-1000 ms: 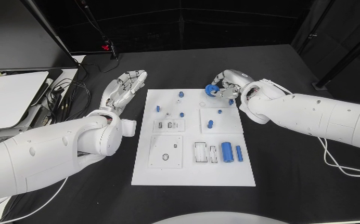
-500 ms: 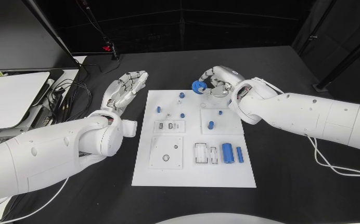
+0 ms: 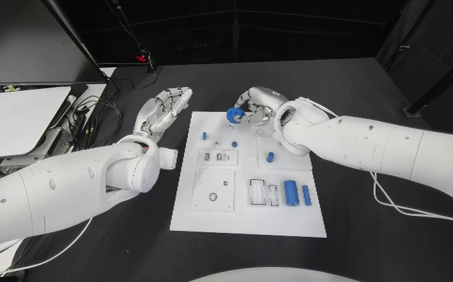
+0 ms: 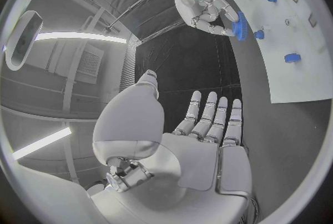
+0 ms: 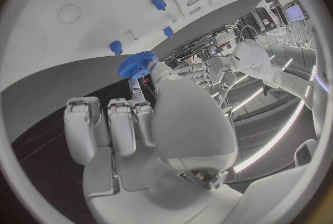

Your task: Assemble the parts on the task board

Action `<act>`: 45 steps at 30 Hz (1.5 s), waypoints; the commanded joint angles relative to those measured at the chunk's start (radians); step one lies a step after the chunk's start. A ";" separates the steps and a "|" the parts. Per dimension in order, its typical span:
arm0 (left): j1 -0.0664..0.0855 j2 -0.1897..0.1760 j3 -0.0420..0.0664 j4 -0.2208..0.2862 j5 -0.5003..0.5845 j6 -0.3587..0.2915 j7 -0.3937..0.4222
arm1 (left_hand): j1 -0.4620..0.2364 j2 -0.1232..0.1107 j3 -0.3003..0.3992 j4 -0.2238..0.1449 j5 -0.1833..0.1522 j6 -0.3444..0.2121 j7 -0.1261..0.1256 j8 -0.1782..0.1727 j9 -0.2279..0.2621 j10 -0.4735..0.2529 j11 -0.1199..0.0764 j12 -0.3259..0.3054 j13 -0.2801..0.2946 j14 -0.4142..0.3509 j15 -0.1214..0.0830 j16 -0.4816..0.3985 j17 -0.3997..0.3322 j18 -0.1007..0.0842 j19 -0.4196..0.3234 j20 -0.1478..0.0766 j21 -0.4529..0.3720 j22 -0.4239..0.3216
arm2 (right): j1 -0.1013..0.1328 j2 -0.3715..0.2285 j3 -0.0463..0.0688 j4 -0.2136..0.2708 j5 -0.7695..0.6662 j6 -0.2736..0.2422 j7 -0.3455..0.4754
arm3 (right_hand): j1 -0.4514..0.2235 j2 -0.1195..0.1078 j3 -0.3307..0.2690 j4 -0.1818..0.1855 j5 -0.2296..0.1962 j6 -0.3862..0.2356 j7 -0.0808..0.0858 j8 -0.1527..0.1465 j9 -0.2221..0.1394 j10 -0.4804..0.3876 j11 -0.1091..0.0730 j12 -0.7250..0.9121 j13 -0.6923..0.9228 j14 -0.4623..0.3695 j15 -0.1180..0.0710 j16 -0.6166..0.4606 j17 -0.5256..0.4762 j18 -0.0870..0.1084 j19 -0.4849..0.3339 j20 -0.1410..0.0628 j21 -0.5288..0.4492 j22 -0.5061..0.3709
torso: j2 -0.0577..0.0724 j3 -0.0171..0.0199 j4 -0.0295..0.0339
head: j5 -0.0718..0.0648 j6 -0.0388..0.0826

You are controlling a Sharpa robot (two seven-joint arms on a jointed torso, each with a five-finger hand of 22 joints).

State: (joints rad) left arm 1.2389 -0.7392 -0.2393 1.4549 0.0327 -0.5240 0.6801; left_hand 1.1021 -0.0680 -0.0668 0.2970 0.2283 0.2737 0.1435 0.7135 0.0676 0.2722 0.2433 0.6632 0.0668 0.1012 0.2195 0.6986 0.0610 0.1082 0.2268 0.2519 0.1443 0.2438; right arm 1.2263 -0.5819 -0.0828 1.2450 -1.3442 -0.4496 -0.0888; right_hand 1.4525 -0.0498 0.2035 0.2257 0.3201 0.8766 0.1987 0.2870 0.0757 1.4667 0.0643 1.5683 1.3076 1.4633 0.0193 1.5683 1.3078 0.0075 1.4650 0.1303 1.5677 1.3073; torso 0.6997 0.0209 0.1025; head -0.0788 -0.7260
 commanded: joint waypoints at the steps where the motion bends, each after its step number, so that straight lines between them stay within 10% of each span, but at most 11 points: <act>1: 0.001 0.002 0.001 -0.001 -0.002 0.010 0.289 | 0.001 0.012 0.009 0.000 0.004 0.002 0.148 0.006 -0.001 0.000 0.007 0.005 -0.001 0.001 0.011 0.003 0.002 -0.009 -0.001 0.005 0.007 0.002 | 0.000 0.022 0.001 -0.028 -0.027 0.064 -0.015 | -0.009 0.001 0.003 0.004 0.003 0.167 -0.078 0.006 0.002 0.104 -0.005 0.003 0.263 0.108 -0.007 0.002 0.263 -0.007 0.106 -0.007 0.003 0.263 | 0.000 0.0007 -0.0001 | 0.002 -0.001; 45: 0.001 0.004 0.001 -0.003 -0.002 0.010 0.285 | 0.001 0.016 0.010 0.000 0.004 0.002 0.148 0.006 -0.001 0.000 0.008 0.006 -0.001 0.001 0.012 0.004 0.002 -0.010 -0.001 0.006 0.008 0.003 | -0.037 0.122 0.000 -0.150 -0.090 0.174 -0.047 | -0.019 -0.010 -0.003 -0.004 -0.018 0.164 -0.069 -0.037 -0.007 0.104 0.002 0.003 0.263 0.108 -0.004 0.002 0.263 -0.007 0.106 -0.005 0.003 0.263 | -0.001 0.0000 -0.0015 | 0.005 -0.007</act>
State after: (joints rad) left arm 1.2389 -0.7361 -0.2393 1.4516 0.0328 -0.5231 0.6801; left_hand 1.1033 -0.0587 -0.0618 0.2969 0.2283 0.2737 0.1435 0.7135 0.0677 0.2716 0.2426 0.6631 0.0668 0.1008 0.2263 0.6986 0.0615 0.1082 0.2268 0.2518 0.1483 0.2454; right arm 1.1916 -0.4608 -0.0811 1.0972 -1.4121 -0.2985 -0.1245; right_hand 1.4407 -0.0620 0.2019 0.2271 0.3071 0.9032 0.1918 0.2551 0.0709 1.4668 0.0646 1.5683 1.3075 1.4633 0.0194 1.5683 1.3074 0.0074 1.4650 0.1304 1.5677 1.3073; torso 0.6981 0.0210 0.1012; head -0.0720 -0.7335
